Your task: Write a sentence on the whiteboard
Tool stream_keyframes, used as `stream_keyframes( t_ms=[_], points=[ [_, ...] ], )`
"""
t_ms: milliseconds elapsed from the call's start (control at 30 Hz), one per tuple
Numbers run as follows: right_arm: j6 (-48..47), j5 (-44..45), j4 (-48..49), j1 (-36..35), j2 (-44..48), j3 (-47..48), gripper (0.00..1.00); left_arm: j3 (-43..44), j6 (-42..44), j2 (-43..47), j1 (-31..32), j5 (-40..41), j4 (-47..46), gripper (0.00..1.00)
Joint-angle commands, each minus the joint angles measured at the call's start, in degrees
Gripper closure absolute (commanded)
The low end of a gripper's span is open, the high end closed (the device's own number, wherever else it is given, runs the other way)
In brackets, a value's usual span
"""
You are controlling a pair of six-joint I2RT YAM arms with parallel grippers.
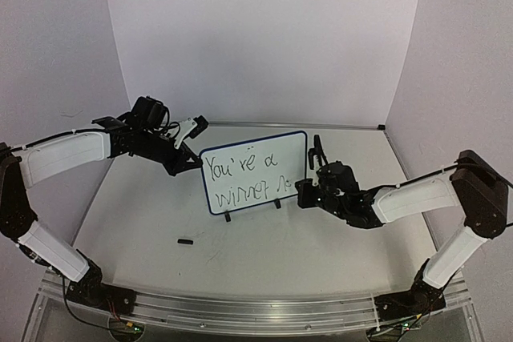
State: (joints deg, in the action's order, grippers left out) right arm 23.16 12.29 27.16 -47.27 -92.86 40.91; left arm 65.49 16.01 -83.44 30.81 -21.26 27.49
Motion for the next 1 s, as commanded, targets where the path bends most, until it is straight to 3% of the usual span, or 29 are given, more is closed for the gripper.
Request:
stream_keyframes(
  t_ms=[0, 300, 967],
  points=[
    [-0.3, -0.2, 2.6, 0.2, 0.9, 1.7, 1.00, 0.0, 2.3, -2.2, -0.2, 5.4, 3.5, 1.00],
    [1.0, 0.6, 2.0, 0.2, 6.0, -2.1, 1.00, 0.0, 2.3, -2.4, -0.2, 5.4, 3.5, 1.00],
    [1.3, 4.6, 1.1, 0.2, 0.5, 0.8, 1.00, 0.0, 2.4, -2.4, -0.2, 5.6, 3.5, 1.00]
  ],
)
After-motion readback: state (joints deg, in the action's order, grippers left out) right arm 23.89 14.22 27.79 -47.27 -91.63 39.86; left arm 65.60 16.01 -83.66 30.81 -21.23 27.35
